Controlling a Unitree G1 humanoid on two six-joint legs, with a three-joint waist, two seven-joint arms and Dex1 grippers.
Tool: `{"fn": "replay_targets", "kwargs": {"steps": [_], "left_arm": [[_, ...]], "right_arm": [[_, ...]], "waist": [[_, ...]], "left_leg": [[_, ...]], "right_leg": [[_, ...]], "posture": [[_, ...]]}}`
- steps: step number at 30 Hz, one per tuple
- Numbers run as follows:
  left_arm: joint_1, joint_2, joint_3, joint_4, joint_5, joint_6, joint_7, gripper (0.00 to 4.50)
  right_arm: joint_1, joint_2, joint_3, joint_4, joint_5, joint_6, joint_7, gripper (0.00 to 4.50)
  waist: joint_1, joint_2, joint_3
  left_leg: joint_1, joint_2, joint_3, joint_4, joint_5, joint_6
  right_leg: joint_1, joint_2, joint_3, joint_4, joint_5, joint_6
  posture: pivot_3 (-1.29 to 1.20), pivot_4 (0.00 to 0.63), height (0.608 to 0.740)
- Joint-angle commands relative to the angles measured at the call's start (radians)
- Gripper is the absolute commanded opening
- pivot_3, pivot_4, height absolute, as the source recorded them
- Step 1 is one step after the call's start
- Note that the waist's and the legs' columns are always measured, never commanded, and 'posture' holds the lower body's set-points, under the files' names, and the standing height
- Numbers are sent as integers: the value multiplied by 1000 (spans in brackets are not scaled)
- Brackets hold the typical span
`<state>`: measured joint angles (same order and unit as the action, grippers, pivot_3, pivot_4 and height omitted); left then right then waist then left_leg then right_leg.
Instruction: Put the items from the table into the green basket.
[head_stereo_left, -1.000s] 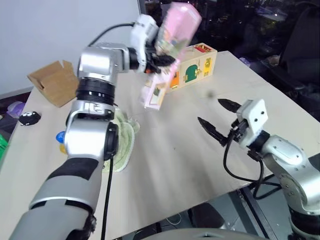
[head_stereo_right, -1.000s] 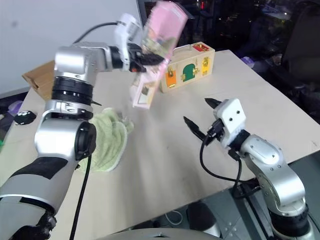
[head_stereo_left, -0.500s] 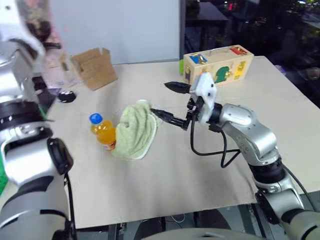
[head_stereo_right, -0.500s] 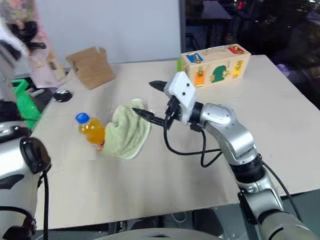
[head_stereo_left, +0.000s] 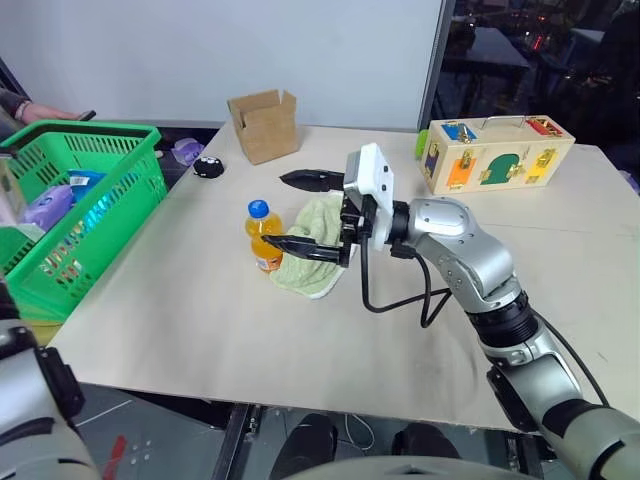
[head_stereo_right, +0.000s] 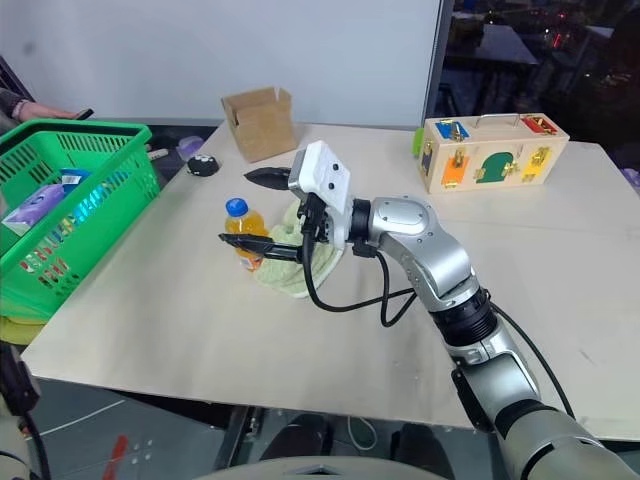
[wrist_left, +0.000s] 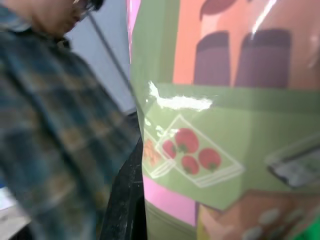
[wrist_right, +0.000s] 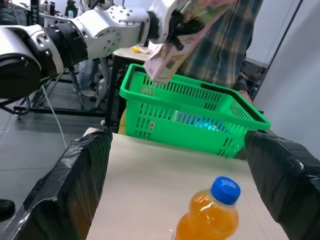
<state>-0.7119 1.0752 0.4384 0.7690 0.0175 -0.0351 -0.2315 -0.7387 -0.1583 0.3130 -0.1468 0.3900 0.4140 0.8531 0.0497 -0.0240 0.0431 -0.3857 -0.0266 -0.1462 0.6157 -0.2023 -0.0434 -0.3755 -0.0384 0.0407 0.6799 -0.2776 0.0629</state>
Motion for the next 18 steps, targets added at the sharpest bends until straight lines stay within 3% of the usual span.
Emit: {"fn": "replay_targets", "kwargs": {"steps": [1, 11, 14, 18], "left_arm": [[-64, 51, -17, 112, 8, -116, 18, 901], [-131, 85, -39, 437, -12, -265, 36, 901], [-99, 98, -14, 473, -35, -268, 60, 1824], [-62, 87, 11, 468, -79, -272, 37, 3557]], "right_arm": [[-11, -5, -29, -45, 17, 5, -1, 4500], [0, -20, -48, -86, 44, 26, -12, 4500], [-8, 0, -72, -91, 59, 39, -51, 4500], [0, 6, -79, -112, 75, 58, -69, 4500]], "waist": [[-1, -2, -1], [-30, -4, -3], [-43, -4, -3], [-60, -4, -3]], "left_leg": [[2, 1, 0, 0, 0, 0], [2, 4, 1, -2, 0, 0], [1, 4, 1, -2, 0, 0], [2, 4, 2, -3, 0, 0]], "right_leg": [[1, 1, 0, 0, 0, 0], [0, 4, 1, 0, 0, -1], [0, 4, 1, 0, 0, -1], [-1, 4, 2, 0, 1, -1]], "posture": [[116, 0, 740], [80, 0, 740], [72, 0, 740], [68, 0, 740]]}}
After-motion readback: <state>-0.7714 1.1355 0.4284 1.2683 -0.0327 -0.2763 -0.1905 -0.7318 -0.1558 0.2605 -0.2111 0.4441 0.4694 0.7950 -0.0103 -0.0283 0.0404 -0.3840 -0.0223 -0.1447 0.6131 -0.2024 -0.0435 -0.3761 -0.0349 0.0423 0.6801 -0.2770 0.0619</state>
